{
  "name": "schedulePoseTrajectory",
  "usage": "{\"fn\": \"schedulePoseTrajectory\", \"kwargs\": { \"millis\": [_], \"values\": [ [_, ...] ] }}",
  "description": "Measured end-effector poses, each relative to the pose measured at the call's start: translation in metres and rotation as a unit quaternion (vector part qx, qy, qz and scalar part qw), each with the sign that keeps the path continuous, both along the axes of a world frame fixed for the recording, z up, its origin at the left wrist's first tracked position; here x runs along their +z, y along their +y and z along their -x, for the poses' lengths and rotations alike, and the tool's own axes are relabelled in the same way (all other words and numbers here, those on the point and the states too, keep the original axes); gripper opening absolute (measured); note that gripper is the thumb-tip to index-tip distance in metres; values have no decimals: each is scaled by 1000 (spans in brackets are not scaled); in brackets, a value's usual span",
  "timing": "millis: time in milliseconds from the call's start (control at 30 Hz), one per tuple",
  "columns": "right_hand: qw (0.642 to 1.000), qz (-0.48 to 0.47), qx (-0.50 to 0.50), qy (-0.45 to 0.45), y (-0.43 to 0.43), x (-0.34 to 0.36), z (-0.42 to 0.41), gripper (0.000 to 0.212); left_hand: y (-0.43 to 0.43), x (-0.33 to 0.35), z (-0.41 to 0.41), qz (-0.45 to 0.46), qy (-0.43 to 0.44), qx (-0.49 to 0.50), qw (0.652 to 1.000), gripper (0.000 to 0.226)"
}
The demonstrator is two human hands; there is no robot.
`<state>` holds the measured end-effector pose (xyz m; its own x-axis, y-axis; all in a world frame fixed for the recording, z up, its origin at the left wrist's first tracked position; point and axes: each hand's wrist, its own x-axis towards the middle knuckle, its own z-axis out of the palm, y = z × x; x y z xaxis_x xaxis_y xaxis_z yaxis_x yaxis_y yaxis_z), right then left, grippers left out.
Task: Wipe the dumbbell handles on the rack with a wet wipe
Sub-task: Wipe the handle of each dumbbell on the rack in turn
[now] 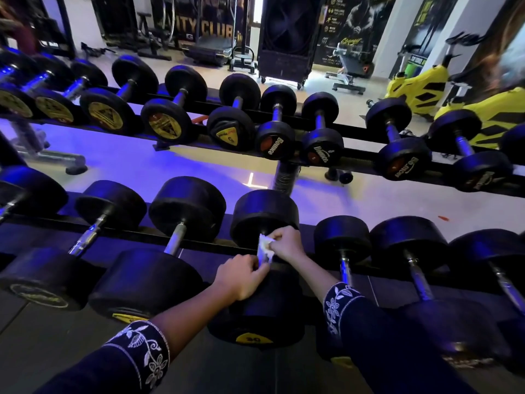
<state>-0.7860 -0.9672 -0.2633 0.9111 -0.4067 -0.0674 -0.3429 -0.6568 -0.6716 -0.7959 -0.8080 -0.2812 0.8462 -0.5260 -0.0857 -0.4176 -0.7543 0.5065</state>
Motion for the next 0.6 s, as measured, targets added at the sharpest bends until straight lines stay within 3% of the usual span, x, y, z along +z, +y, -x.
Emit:
{"fn": "schedulePoseTrajectory", "kwargs": {
  "millis": [100, 267, 333, 467, 600],
  "values": [
    [1000, 6, 17, 21, 7, 1, -9, 7, -2, 4, 0, -6, 9, -4, 1000, 48],
    [983, -5, 136, 124, 11, 3, 4, 10, -3, 5, -3, -8, 22, -9, 1000, 45],
    [984, -27, 125, 124, 8, 4, 7, 9, -3, 6, -3, -4, 36, -12, 999, 45],
    [1000, 27, -4, 14, 5, 2, -7, 16, -3, 4, -6, 5, 51, -9, 999, 42],
    [998, 36, 27, 50, 6, -4, -10, 12, -2, 4, -6, 18, 63, -9, 998, 44]
  ]
}}
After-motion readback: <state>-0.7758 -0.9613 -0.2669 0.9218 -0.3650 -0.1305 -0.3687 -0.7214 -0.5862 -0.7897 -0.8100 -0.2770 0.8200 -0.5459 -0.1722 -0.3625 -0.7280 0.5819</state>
